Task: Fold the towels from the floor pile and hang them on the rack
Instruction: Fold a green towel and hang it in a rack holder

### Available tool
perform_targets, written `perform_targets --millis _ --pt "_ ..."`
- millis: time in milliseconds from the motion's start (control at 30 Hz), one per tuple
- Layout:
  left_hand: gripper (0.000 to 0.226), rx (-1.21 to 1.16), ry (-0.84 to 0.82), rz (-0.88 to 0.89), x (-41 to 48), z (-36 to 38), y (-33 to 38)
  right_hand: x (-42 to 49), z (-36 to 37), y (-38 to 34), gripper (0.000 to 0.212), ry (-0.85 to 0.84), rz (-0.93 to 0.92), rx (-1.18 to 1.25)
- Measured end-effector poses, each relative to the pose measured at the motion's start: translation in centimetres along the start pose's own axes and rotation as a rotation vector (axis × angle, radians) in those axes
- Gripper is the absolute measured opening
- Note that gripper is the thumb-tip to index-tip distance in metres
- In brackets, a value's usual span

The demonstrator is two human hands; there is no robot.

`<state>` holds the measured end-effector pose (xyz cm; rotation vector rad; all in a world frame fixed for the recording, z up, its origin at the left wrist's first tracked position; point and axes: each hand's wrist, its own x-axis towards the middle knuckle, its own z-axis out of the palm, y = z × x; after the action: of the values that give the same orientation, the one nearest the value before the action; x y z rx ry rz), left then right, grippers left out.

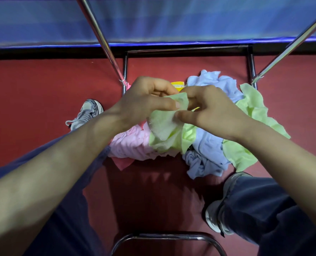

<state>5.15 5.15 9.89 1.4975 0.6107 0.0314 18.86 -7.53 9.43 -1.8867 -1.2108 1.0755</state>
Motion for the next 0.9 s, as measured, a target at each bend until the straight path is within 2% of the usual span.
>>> perform_targets --millis 67,100,200,300,433,500,667,733,867,900 --pt "0.007 -0.094 -0.009 -0.01 -0.1 0.2 0.8 -0.1 0.4 0.1 0.007 -0.033 -0.001 -0.03" --pt "0.007 -0.146 -0.013 -0.013 -0.2 0.2 1.1 -0.2 0.6 0.2 0.01 -0.048 0.011 -0.051" --pt "0.021 -0.388 -0.016 -0.035 -0.5 0.0 2.1 -0.5 1.2 0.0 0.039 -0.095 0.067 -0.129" --pt "0.009 -0.698 0.125 -0.086 -0.5 -1.1 2.9 -0.7 1.3 -0.4 0.044 -0.162 0.108 -0.192" --pt "0.024 -0.927 0.286 -0.003 0.0 -3.3 3.1 -1.0 1.2 -0.9 0.037 -0.251 0.151 -0.254" --pt "0.021 -0.985 0.357 -0.002 0.2 -4.4 2.9 -1.1 1.2 -1.1 0.033 -0.265 0.147 -0.286" --pt "0.016 -0.987 0.449 -0.06 0.5 -5.1 2.3 -1.0 1.4 -0.8 0.027 -0.272 0.166 -0.225" --pt "0.021 -0.923 0.475 -0.143 0.7 -4.7 2.1 -1.0 1.5 -0.7 0.03 -0.341 0.173 -0.138" --pt "0.023 -0.729 0.464 -0.366 1.0 -4.1 1.4 -1.7 1.3 -1.3 0.052 -0.538 0.187 0.133" --pt "0.02 -0.701 0.457 -0.409 1.0 -3.9 1.2 -1.7 1.1 -1.4 0.048 -0.555 0.187 0.191"
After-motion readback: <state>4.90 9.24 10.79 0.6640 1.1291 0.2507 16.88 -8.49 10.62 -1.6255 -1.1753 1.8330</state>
